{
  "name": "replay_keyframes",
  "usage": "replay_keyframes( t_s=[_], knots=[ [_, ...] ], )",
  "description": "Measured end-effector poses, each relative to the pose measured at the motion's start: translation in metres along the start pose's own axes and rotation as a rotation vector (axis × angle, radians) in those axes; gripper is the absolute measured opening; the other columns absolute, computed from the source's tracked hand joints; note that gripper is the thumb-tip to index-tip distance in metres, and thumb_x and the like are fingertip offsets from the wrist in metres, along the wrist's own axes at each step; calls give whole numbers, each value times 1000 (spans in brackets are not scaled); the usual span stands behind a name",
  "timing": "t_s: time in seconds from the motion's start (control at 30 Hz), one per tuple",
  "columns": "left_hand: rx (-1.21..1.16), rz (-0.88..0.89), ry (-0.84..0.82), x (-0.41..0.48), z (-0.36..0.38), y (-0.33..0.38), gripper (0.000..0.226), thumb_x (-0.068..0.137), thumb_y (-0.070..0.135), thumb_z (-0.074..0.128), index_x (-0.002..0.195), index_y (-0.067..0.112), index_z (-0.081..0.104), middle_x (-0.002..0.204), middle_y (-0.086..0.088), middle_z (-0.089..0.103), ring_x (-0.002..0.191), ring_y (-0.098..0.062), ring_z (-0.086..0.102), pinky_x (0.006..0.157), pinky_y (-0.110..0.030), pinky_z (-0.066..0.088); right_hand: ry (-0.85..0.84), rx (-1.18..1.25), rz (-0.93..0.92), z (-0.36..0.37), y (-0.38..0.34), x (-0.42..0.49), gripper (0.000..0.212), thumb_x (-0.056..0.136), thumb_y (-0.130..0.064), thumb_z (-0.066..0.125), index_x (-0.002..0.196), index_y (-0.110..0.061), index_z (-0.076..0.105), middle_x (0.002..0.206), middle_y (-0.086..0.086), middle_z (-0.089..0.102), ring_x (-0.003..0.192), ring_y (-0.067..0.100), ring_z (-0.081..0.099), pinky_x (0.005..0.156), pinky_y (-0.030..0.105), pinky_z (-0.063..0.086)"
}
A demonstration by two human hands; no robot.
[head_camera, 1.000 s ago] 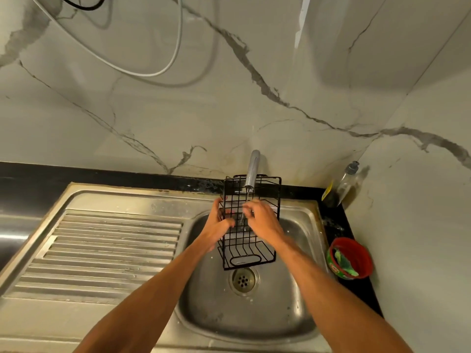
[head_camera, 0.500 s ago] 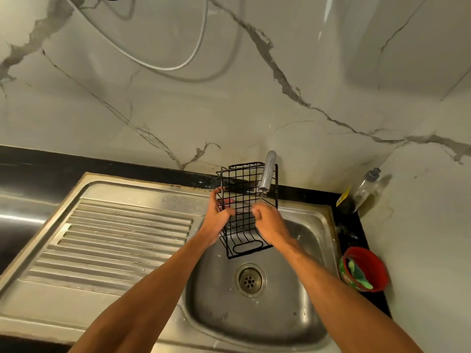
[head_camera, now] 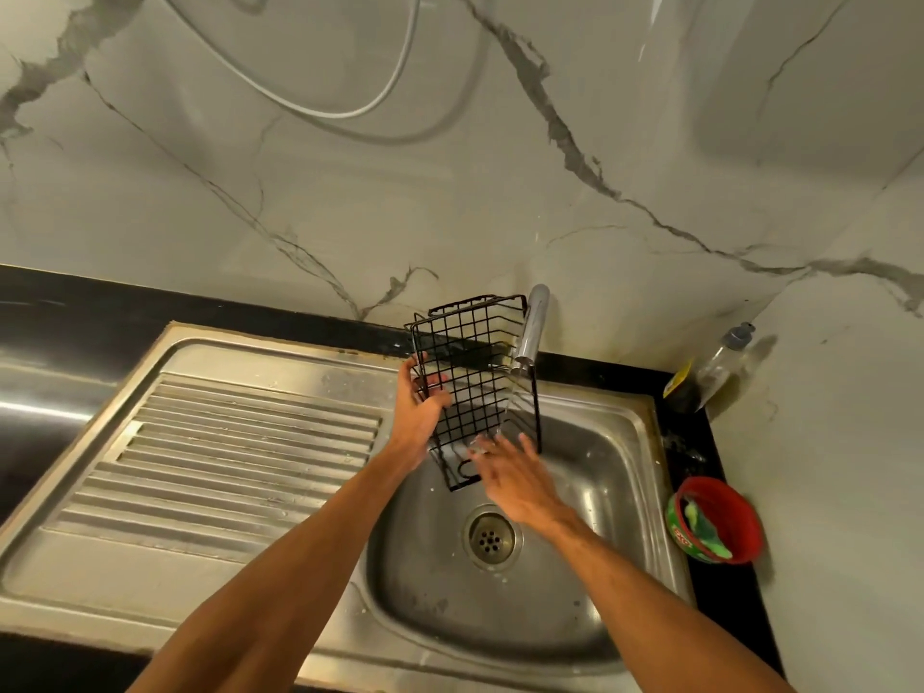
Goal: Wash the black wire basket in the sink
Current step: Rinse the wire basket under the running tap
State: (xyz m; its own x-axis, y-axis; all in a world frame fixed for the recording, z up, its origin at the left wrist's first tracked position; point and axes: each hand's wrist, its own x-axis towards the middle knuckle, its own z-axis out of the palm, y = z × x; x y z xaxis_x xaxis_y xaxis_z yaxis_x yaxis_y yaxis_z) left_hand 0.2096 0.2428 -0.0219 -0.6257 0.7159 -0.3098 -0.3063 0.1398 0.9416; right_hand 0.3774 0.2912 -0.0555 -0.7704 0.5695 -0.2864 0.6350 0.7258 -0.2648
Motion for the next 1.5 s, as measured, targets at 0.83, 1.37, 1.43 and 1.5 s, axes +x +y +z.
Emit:
replay_keyframes(
  t_s=[0.83,1.37,1.43,1.5],
  knots=[
    [-448,-255,-119,-30,51,-22,115,71,48,89,157,34,15,154,-19,45,137,-32,51,110,-62,41,325,2143,310,-86,-1,21,33,103,-9,42,121,12,58,121,30,64,117,39,63,106,44,47],
    [-735,-253,97,-21,43,-22,28,107,29,46,135,31,50,133,-11,64,123,-27,61,110,-52,45,-98,350,78,-75,-42,-23,54,106,-49,16,157,-29,19,164,-2,20,149,25,26,120,53,18],
    [-765,-239,94,-20,37,-19,34,109,25,42,143,30,45,134,-11,62,118,-25,61,104,-49,49,-43,361,65,-71,-27,-25,48,107,-43,19,147,-28,41,153,1,44,138,24,44,116,48,32],
    [-773,-217,114,-21,39,-15,34,109,21,37,140,32,45,129,-8,61,109,-20,58,97,-48,47,99,162,111,-67,-17,-25,47,107,-35,21,121,-17,61,125,6,65,117,24,60,109,45,39]
  ],
)
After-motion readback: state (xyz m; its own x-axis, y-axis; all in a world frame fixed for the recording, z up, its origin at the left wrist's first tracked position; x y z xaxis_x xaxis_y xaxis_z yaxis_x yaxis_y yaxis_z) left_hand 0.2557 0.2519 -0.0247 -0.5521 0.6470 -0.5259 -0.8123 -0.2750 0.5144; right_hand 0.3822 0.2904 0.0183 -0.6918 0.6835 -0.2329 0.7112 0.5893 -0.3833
